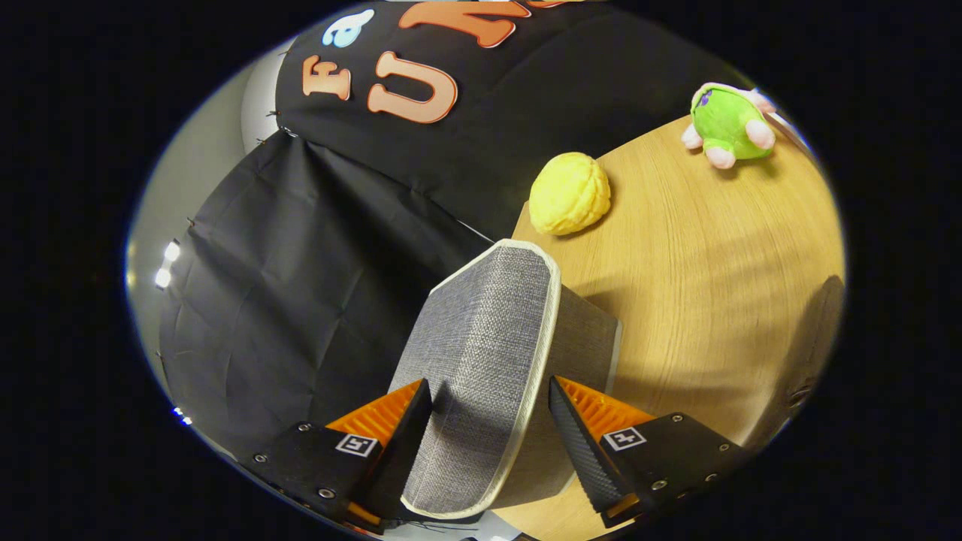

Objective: Open the storage box then place both shoes into the box .Put the left shoe in first, then the right shoe, with the right side of both shoes facing outward in a uniform manner.

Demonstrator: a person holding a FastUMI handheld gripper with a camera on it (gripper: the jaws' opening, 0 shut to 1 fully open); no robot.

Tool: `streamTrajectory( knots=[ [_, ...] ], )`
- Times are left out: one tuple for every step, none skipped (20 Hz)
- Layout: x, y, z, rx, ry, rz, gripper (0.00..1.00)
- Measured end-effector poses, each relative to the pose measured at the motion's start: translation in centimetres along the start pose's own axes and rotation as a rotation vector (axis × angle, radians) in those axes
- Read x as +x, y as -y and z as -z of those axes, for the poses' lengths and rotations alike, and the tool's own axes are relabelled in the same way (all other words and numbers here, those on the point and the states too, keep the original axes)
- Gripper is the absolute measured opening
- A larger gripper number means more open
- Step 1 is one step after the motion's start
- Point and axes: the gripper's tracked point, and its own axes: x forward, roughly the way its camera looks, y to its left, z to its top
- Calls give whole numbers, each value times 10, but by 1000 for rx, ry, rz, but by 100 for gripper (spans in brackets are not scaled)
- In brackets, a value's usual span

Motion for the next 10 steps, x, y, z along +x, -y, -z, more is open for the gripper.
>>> streamTrajectory(
  knots=[
    [2,-4,-3,8,9,-11,87],
    [3,-6,-6,-11,23,-11,84],
    [-2,-11,-14,-42,50,-7,76],
    [-9,-14,-23,-74,82,-8,74],
    [-17,-18,-31,-88,120,-20,66],
    [-22,-23,-40,-83,151,-36,59],
    [-26,-27,-41,-73,168,-50,42],
    [-24,-30,-43,-67,168,-52,36],
    [-23,-27,-38,-67,161,-39,31],
    [-21,-26,-38,-65,154,-20,26]
  ],
)
